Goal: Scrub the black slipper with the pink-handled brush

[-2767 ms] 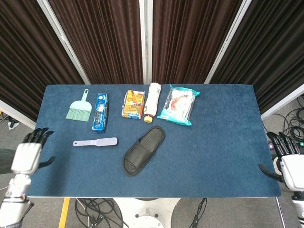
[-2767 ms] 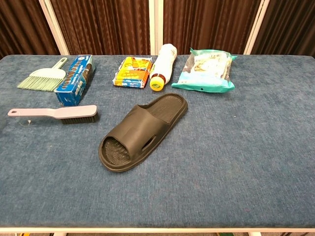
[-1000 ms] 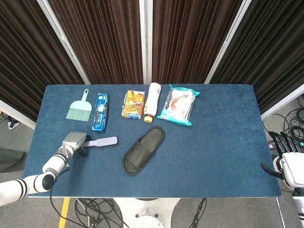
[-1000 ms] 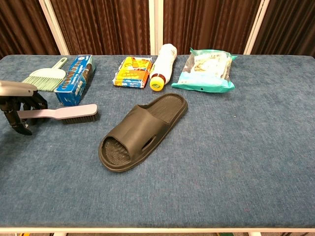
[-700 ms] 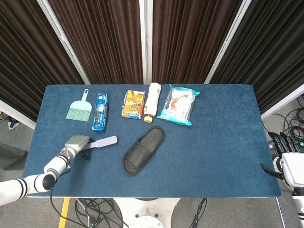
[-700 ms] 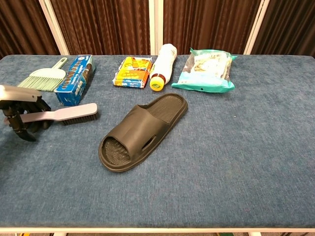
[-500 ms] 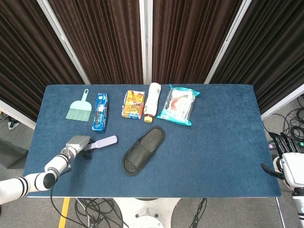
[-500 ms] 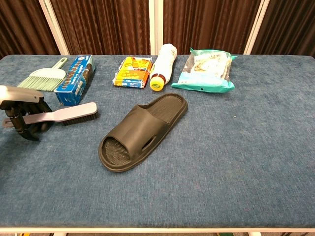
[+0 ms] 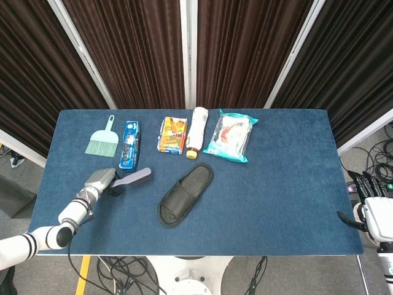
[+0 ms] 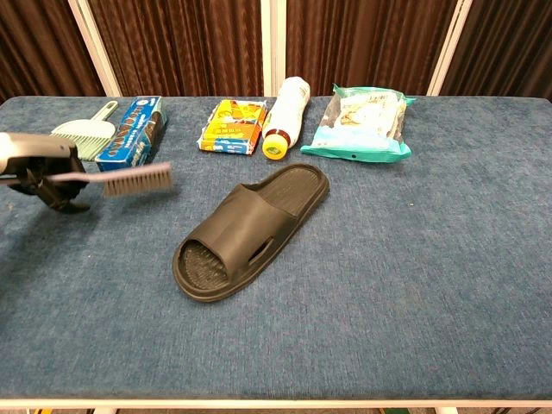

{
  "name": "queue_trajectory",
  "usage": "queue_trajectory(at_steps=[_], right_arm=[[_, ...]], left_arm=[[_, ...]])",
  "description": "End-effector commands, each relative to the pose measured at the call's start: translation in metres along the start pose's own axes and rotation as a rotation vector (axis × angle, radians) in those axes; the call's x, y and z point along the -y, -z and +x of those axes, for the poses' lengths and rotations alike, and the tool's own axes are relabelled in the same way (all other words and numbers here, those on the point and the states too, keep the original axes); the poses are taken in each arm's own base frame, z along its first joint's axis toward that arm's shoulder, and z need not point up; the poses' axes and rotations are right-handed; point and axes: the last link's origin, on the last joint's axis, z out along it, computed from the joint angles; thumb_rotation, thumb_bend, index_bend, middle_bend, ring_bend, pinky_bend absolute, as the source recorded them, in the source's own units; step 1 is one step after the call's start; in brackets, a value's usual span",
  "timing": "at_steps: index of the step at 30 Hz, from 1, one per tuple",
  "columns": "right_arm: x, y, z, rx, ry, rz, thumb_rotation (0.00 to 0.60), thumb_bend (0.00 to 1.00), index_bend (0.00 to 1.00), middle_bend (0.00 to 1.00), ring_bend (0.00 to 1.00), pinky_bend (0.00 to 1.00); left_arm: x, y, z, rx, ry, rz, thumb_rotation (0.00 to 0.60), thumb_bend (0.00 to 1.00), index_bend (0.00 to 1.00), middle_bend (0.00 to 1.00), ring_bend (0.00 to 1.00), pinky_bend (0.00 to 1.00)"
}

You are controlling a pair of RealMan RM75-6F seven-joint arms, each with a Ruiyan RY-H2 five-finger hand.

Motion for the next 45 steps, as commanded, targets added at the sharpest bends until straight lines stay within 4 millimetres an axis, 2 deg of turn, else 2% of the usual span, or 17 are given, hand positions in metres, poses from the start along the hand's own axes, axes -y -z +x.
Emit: queue_trajectory(at_steps=[1, 6, 11, 13, 17, 23, 28, 30, 36, 39, 45], right_arm=[[0.001, 0.000, 0.000, 0.002, 0.001, 0.002, 0.600, 0.10, 0.05, 0.11, 0.00, 0.09], [0.006, -0.002, 0.001, 0.006, 0.009, 0.024, 0.600, 0.10, 0.05, 0.12, 0.00, 0.09], [0.016, -0.007, 0.006, 0.025, 0.039, 0.064, 0.600, 0.10, 0.05, 0.14, 0.00, 0.09], [0.025, -0.012, 0.005, 0.068, 0.047, 0.105, 0.600, 0.10, 0.06, 0.15, 0.00, 0.09], [0.050, -0.027, 0.002, 0.150, 0.052, 0.209, 0.600, 0.10, 0.06, 0.15, 0.00, 0.10], [0.100, -0.070, -0.010, 0.264, 0.115, 0.384, 0.600, 0.10, 0.06, 0.13, 0.00, 0.10], [0.154, -0.119, -0.034, 0.382, 0.170, 0.520, 0.600, 0.06, 0.02, 0.07, 0.00, 0.08], [0.180, -0.140, -0.044, 0.412, 0.228, 0.579, 0.600, 0.03, 0.00, 0.02, 0.00, 0.03], [0.253, -0.188, -0.075, 0.437, 0.379, 0.715, 0.600, 0.03, 0.00, 0.00, 0.00, 0.00], [0.279, -0.205, -0.095, 0.469, 0.444, 0.746, 0.600, 0.03, 0.00, 0.00, 0.00, 0.00], [0.309, -0.223, -0.131, 0.518, 0.524, 0.758, 0.600, 0.03, 0.00, 0.00, 0.00, 0.00]], left_arm=[[0.000, 0.008, 0.006, -0.162, 0.180, -0.088, 0.600, 0.43, 1.00, 1.00, 1.00, 1.00], [-0.001, 0.022, 0.009, -0.297, 0.269, -0.238, 0.600, 0.46, 1.00, 1.00, 1.00, 1.00], [-0.010, 0.041, 0.006, -0.325, 0.309, -0.401, 0.600, 0.48, 1.00, 1.00, 1.00, 1.00], [-0.014, 0.048, 0.001, -0.327, 0.298, -0.466, 0.600, 0.48, 1.00, 1.00, 1.00, 1.00], [-0.019, 0.057, -0.012, -0.326, 0.165, -0.562, 0.600, 0.48, 1.00, 1.00, 1.00, 1.00], [-0.027, 0.061, -0.042, -0.326, -0.108, -0.655, 0.600, 0.48, 1.00, 1.00, 1.00, 1.00], [-0.032, 0.062, -0.055, -0.328, -0.127, -0.695, 0.600, 0.48, 1.00, 1.00, 1.00, 1.00], [-0.033, 0.062, -0.057, -0.344, -0.145, -0.706, 0.600, 0.48, 1.00, 1.00, 1.00, 1.00], [-0.037, 0.058, -0.061, -0.361, -0.220, -0.723, 0.600, 0.48, 1.00, 1.00, 1.00, 1.00], [-0.037, 0.053, -0.065, -0.349, -0.266, -0.717, 0.600, 0.48, 1.00, 1.00, 1.00, 1.00], [-0.039, 0.041, -0.066, -0.346, -0.297, -0.693, 0.600, 0.48, 1.00, 1.00, 1.00, 1.00]])
